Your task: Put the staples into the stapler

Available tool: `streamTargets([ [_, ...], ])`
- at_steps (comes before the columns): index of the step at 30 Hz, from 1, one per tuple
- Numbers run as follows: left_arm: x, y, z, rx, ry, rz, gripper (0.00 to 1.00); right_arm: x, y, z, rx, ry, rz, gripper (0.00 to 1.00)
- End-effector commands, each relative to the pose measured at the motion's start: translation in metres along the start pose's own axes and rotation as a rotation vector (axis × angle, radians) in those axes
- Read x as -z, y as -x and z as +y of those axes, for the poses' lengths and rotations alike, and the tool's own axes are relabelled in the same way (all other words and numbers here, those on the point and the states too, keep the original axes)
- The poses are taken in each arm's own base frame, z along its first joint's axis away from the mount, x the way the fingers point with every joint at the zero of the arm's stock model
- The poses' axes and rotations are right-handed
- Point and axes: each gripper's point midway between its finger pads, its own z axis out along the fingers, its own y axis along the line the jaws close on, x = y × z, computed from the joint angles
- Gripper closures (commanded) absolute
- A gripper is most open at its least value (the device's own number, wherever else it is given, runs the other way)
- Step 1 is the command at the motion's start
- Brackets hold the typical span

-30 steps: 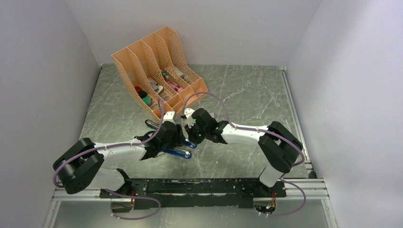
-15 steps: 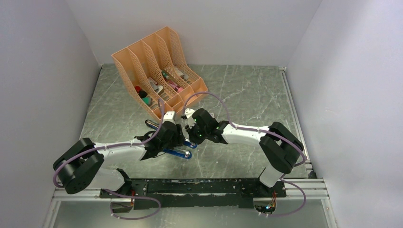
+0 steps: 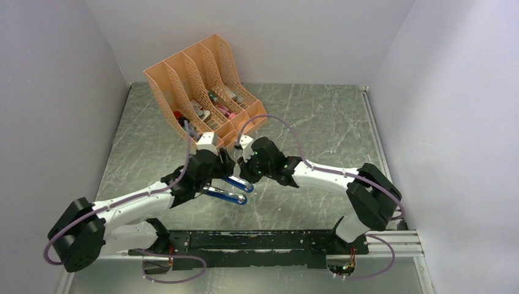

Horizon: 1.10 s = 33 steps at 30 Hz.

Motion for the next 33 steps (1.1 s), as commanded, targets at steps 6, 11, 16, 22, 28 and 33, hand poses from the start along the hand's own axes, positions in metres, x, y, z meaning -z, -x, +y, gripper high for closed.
streamTargets([
  [6,0.009,0.042,0.072,0.093,0.123,-0.103,0.36,-0.029,0.021,-0.002,0.056,0.028,-0.052,0.75],
  [11,0.018,0.05,0.09,0.094,0.161,-0.125,0.36,-0.046,0.021,-0.003,0.067,0.041,-0.04,0.74],
  [16,0.02,0.051,0.096,0.093,0.175,-0.129,0.36,-0.053,0.02,-0.005,0.061,0.036,-0.031,0.73],
  [22,0.02,0.049,0.101,0.092,0.189,-0.127,0.35,-0.06,0.011,-0.009,0.06,0.024,0.003,0.73],
  [28,0.021,0.048,0.107,0.096,0.203,-0.127,0.35,-0.06,0.0,-0.008,0.06,0.031,0.05,0.73],
  [33,0.022,0.046,0.111,0.108,0.218,-0.121,0.34,-0.048,-0.016,-0.008,0.048,0.022,0.089,0.73],
])
